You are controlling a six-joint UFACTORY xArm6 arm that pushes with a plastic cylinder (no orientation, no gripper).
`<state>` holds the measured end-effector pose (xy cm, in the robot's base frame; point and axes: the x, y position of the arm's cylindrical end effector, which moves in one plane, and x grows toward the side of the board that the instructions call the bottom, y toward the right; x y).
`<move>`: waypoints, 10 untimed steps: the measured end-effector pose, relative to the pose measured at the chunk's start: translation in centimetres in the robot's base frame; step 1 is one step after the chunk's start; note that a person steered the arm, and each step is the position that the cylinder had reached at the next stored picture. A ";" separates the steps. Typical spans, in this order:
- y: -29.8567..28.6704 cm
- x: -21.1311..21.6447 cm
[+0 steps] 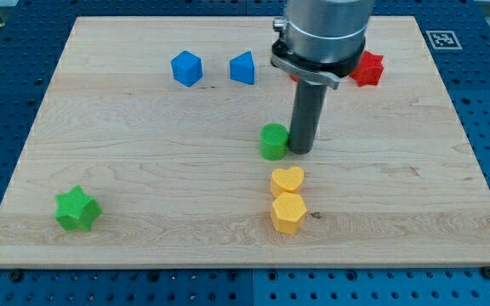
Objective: Move the green circle closer to the green star
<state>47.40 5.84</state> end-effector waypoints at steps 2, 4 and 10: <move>-3.0 -2.2; -5.8 -3.0; -12.4 0.3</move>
<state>47.66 -6.56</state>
